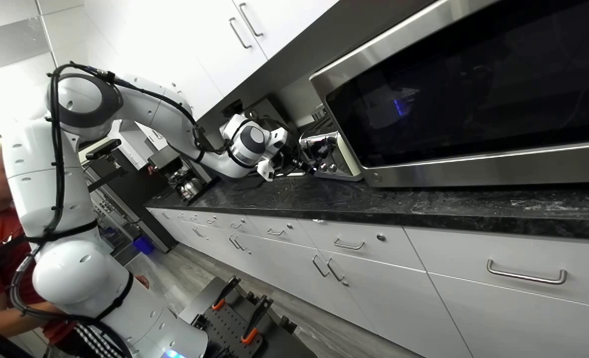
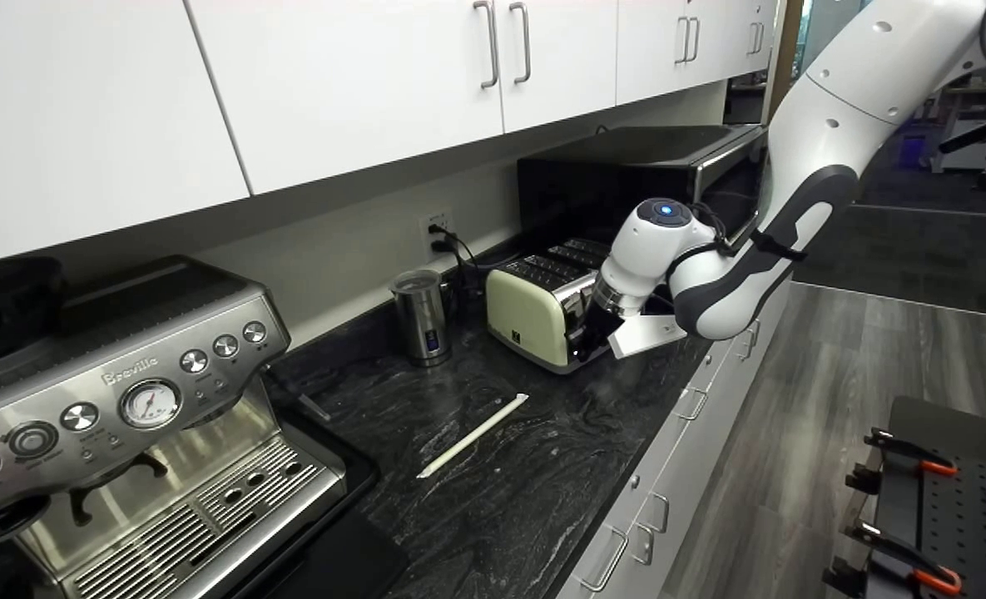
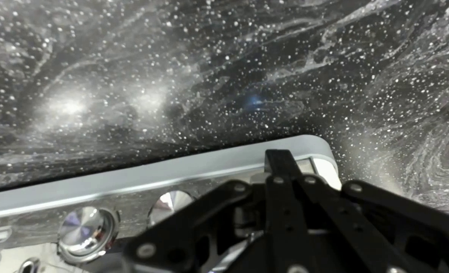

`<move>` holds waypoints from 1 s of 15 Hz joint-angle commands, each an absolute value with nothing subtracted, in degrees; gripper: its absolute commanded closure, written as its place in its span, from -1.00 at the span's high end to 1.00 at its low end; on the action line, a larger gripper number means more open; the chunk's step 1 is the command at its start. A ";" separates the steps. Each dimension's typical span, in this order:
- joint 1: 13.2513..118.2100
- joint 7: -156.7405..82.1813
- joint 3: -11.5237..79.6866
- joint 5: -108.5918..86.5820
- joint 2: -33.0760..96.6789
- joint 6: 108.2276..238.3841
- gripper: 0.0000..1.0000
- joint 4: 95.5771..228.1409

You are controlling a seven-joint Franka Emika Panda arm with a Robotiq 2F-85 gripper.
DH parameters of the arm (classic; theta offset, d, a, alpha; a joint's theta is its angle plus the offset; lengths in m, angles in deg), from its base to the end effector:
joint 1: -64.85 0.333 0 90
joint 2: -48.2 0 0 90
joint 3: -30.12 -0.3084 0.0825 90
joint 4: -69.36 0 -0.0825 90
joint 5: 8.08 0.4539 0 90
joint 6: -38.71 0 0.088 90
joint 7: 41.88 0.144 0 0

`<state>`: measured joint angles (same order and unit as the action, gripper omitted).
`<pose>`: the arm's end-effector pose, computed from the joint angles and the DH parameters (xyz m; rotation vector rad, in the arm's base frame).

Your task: Interact with the toaster on the counter

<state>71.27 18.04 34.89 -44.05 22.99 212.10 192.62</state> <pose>0.6412 0.0581 0.1321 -2.9919 0.5940 -0.7292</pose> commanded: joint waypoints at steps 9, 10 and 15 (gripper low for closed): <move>89.25 34.69 53.48 -53.98 28.61 209.42 -0.99 197.45; 91.26 36.79 55.77 -55.89 29.65 209.43 -0.99 198.39; 97.99 43.40 62.81 -66.68 38.23 207.94 -0.99 205.49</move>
<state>94.26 39.89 59.34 -61.05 30.81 210.82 199.90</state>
